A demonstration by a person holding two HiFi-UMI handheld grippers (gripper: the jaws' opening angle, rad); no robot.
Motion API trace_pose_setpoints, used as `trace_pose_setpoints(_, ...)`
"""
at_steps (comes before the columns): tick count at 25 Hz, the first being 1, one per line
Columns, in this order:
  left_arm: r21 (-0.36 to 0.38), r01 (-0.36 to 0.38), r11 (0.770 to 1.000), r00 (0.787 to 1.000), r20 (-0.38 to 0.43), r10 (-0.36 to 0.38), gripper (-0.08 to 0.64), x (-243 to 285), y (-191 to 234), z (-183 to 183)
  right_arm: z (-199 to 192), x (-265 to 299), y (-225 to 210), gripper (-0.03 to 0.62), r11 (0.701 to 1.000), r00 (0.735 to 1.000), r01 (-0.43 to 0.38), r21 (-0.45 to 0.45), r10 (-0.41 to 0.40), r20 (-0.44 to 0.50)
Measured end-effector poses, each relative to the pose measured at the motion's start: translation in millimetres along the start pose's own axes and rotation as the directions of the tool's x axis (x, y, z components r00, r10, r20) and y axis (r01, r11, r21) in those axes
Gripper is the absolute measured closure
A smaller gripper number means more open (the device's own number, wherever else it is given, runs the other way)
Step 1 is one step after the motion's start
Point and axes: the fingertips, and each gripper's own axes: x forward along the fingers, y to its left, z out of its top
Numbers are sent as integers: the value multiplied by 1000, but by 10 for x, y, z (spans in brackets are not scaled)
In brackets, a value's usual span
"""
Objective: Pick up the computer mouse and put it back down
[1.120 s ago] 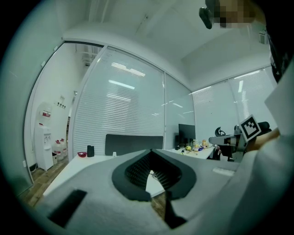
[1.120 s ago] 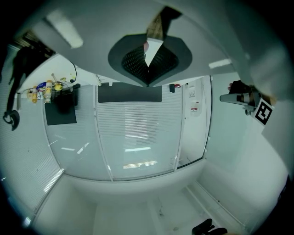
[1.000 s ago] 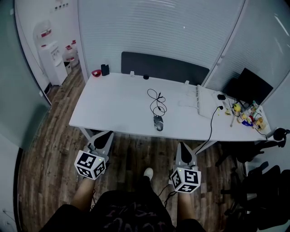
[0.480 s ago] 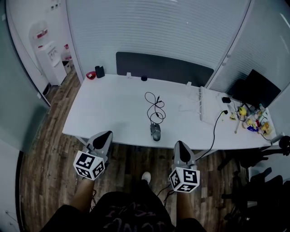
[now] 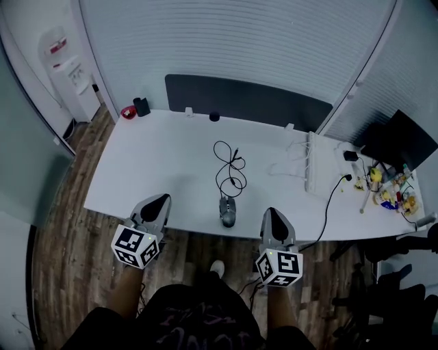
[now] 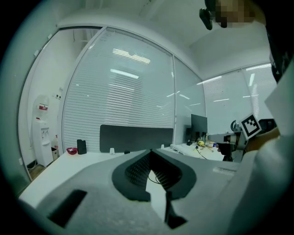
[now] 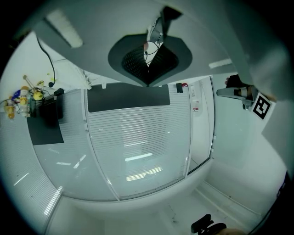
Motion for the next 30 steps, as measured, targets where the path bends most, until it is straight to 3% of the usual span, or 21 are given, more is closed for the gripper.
trace_pose_setpoints(8,5,-32,999,999,-20,32,561,526,33,62,62,492,-338,581,999,999,-39,31,38,4)
trace_pose_setpoints(16,17,-59,998,998,-26,59,561,719,48,179,102,714,-460,581,996,997,-73,45,74,-11)
trace_pose_setpoints(30,20,-43,999,998,-39,44,561,862,292,221,90,963,-269,581,996,996,-74,47,76,-44)
